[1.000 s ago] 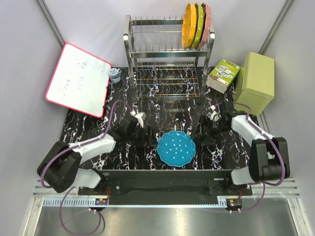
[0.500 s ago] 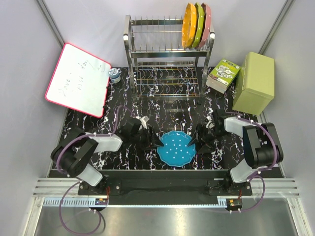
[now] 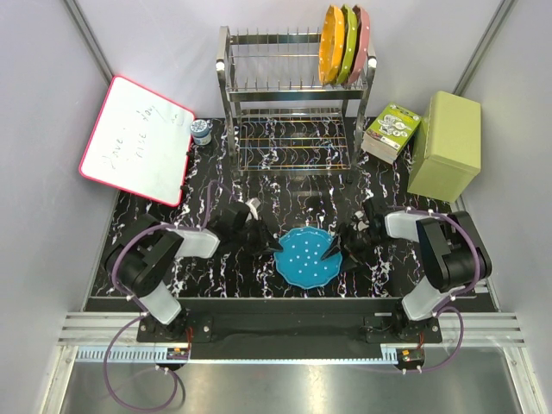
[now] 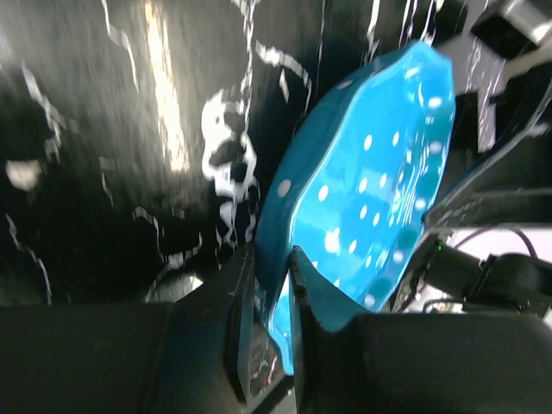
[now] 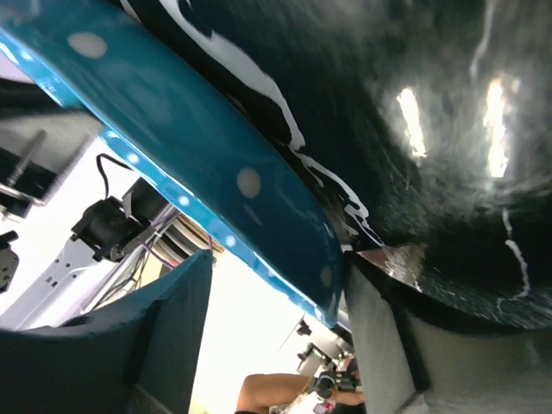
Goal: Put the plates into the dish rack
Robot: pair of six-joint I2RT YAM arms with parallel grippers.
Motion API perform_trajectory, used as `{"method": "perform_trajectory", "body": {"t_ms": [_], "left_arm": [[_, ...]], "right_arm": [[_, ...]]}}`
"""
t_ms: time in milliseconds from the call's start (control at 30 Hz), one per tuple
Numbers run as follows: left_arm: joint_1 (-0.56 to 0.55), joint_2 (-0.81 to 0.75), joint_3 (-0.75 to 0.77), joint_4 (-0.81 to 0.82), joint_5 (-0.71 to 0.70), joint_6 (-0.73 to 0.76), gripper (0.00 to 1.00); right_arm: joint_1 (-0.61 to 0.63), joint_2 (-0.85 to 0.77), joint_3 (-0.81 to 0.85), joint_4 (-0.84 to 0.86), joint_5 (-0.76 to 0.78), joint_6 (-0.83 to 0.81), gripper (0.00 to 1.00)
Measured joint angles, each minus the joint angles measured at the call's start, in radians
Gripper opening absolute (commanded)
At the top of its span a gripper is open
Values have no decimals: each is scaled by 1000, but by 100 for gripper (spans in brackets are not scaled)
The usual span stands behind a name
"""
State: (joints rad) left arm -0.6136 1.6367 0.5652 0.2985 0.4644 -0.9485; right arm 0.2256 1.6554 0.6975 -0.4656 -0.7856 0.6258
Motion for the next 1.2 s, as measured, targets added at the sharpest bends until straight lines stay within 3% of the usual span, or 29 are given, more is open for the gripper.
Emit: {"method": "perform_trajectory", "body": {"t_ms": [133, 367, 500, 733, 833, 1200], "left_arm": [[3, 22, 28, 14, -31, 22, 3], [3, 39, 35, 33, -34, 33, 1], [2, 51, 42, 33, -14, 32, 0], [-51, 81, 48, 27, 81, -2, 1], [-52, 89, 56, 17, 100, -4, 1], [-51, 90, 81, -43, 108, -1, 1]], "right_arm": [[10, -52, -73, 82, -1, 39, 53], [13, -238, -116, 147, 117, 61, 58], [6, -363, -116, 266, 234, 74, 57], [6, -321, -108, 517, 223, 153, 49], [8, -287, -97, 531, 202, 148, 41], [12, -287, -25, 414, 143, 34, 33]]}}
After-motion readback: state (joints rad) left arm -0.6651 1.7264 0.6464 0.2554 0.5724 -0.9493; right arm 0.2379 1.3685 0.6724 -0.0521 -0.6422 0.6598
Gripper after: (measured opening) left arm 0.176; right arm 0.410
